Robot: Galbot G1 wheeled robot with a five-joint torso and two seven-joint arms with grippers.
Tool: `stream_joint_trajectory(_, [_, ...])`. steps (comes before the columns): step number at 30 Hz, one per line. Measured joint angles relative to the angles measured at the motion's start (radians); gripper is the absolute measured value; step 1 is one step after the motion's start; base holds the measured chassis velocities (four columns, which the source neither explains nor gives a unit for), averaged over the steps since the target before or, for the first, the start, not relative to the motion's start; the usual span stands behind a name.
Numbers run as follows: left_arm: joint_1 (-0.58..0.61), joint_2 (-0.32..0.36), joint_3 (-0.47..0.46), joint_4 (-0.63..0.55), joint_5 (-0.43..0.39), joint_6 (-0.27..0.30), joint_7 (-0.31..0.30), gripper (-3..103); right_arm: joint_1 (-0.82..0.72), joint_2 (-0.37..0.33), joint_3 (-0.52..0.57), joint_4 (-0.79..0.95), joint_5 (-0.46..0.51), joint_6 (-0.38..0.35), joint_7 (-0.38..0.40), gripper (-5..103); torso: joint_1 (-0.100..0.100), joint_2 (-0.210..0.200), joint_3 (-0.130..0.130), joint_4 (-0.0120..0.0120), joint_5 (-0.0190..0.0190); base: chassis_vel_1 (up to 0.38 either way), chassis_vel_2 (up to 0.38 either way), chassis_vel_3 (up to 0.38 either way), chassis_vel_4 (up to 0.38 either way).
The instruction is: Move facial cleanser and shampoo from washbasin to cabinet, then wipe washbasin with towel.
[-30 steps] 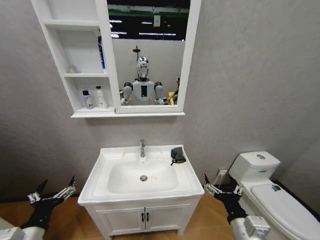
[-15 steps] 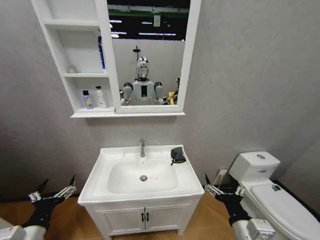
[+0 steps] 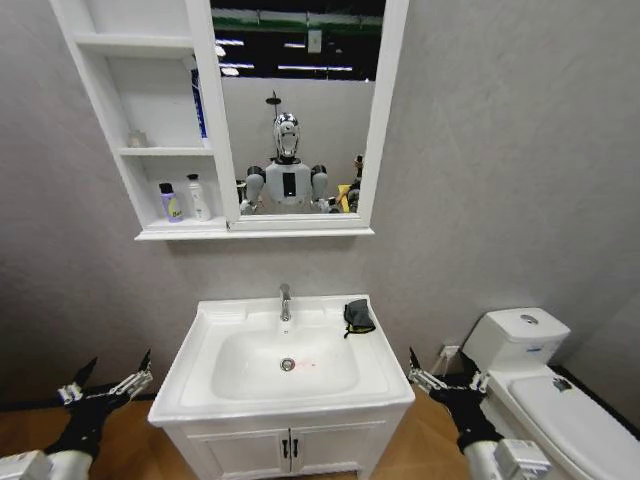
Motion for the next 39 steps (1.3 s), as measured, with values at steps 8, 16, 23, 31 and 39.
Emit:
stream_joint_trajectory(8, [0.0, 0.0, 0.0, 0.0, 0.0, 0.001, 0.0, 100, -0.016, 0.005, -0.001, 0.0, -0.012, -0.003, -0.004, 100, 0.0, 0.0, 0.0, -0.0002, -0.0001, -0.052, 0.042, 0.054, -0.062])
stream_joint_trajectory(16, [0.0, 0.0, 0.0, 0.0, 0.0, 0.001, 0.0, 100, -0.019, 0.002, 0.003, 0.0, -0.012, 0.003, -0.003, 100, -0.001, 0.0, 0.0, 0.0, 0.0, 0.0, 0.0, 0.0, 0.0])
stream_joint_trajectory(23, [0.0, 0.0, 0.0, 0.0, 0.0, 0.001, 0.0, 100, -0.014, 0.0, 0.002, -0.009, -0.012, 0.003, -0.002, 100, 0.0, 0.0, 0.0, 0.0, 0.0, 0.0, 0.0, 0.0, 0.0])
stream_joint_trajectory(31, [0.0, 0.0, 0.0, 0.0, 0.0, 0.001, 0.0, 100, -0.013, 0.0, 0.001, -0.01, -0.012, 0.006, -0.002, 100, 0.0, 0.0, 0.0, 0.0, 0.0, 0.0, 0.0, 0.0, 0.0])
stream_joint_trajectory(39, [0.0, 0.001, 0.0, 0.0, 0.0, 0.001, 0.0, 100, -0.006, 0.0, 0.007, -0.011, 0.003, 0.004, -0.001, 100, 0.0, 0.0, 0.0, 0.0, 0.0, 0.0, 0.0, 0.0, 0.0])
